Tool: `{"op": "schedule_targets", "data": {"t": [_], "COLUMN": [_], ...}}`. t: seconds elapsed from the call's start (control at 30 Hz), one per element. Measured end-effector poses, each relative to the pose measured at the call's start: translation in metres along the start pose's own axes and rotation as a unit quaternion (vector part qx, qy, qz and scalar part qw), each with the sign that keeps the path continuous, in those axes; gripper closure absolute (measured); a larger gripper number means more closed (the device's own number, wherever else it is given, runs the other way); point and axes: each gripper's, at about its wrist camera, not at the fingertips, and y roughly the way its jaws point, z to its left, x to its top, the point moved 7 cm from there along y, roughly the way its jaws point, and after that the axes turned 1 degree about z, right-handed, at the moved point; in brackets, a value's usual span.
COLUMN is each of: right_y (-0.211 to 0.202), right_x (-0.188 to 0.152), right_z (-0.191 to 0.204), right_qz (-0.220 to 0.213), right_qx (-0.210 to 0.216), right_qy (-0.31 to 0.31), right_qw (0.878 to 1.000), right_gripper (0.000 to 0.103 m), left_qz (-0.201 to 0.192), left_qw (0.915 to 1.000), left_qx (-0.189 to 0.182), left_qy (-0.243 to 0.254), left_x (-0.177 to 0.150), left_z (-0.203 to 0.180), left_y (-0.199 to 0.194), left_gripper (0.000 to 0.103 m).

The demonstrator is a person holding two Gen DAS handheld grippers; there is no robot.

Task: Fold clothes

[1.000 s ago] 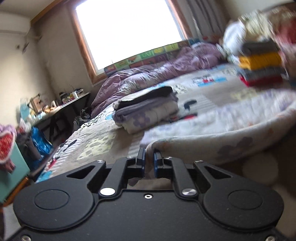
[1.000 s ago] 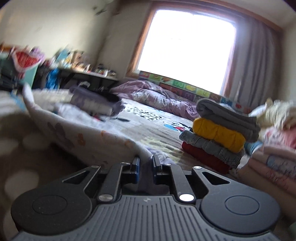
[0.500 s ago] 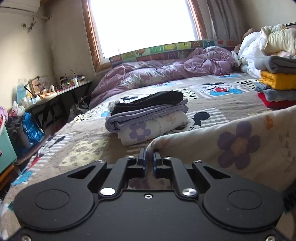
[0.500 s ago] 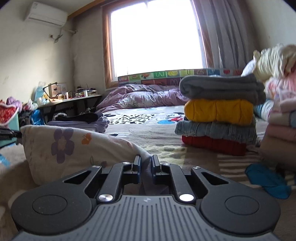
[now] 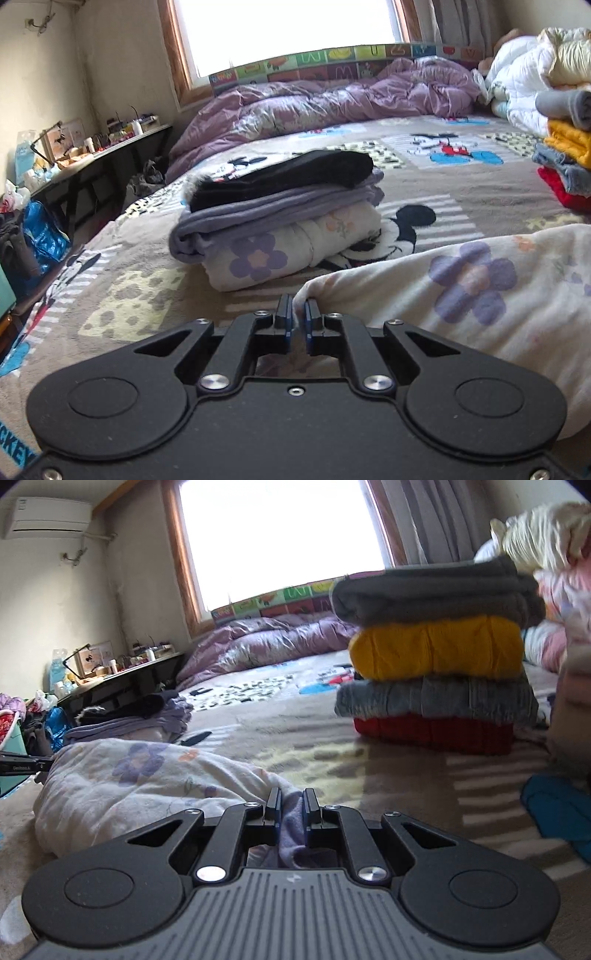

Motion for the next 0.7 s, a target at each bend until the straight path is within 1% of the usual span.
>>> {"op": "schedule_targets", "data": {"t": [0.2,0.27,0.37,0.43,0.47,0.5,0.53,0.57,0.6,0.63,0.67,0.7], "right_y": [0.011,0.012,0.015,0.016,0.016,0.015,0.015,0.013,0.009,0.005,0.001,-0.002], "right_x": [-0.004,-0.005,-0.007,-0.006,-0.006,-0.006,-0.006,-0.005,-0.003,-0.001,0.001,0.003], "right_z": [-0.007,-0.008,-0.013,-0.018,-0.02,-0.022,-0.023,-0.024,-0.025,-0.025,-0.024,-0.025], "right_qz": [0.022,0.027,0.041,0.041,0.041,0.041,0.038,0.032,0.023,0.013,0.005,-0.002], "right_qx": [-0.006,-0.01,-0.011,-0.017,-0.018,-0.019,-0.021,-0.02,-0.018,-0.018,-0.018,-0.019], "right_qy": [0.016,0.02,0.032,0.047,0.052,0.057,0.061,0.065,0.068,0.071,0.073,0.076], "right_qw": [1.0,0.999,0.999,0.998,0.998,0.997,0.997,0.997,0.997,0.997,0.997,0.997], "right_gripper": [0.09,0.09,0.089,0.083,0.08,0.076,0.074,0.072,0.072,0.071,0.069,0.069], "left_qz": [0.019,0.032,0.039,0.04,0.037,0.031,0.023,0.014,0.006,0.0,-0.002,-0.003], "left_qw": [0.9998,0.9993,0.9989,0.999,0.9993,0.9995,0.9995,0.999,0.9979,0.9959,0.993,0.9892], "left_qx": [-0.006,-0.006,0.003,0.004,0.001,-0.002,-0.002,-0.001,-0.003,-0.009,-0.017,-0.025], "left_qy": [0.008,0.016,0.026,0.022,0.01,-0.005,-0.023,-0.043,-0.065,-0.09,-0.117,-0.144], "left_x": [0.0,-0.001,-0.005,-0.006,-0.005,-0.003,-0.001,0.002,0.004,0.005,0.005,0.004], "left_z": [-0.006,-0.01,-0.014,-0.013,-0.01,-0.004,0.003,0.012,0.02,0.029,0.039,0.047], "left_y": [0.021,0.029,0.036,0.037,0.035,0.032,0.028,0.022,0.016,0.009,0.003,-0.002], "left_gripper": [0.097,0.097,0.094,0.092,0.09,0.08,0.066,0.061,0.057,0.056,0.055,0.054]}}
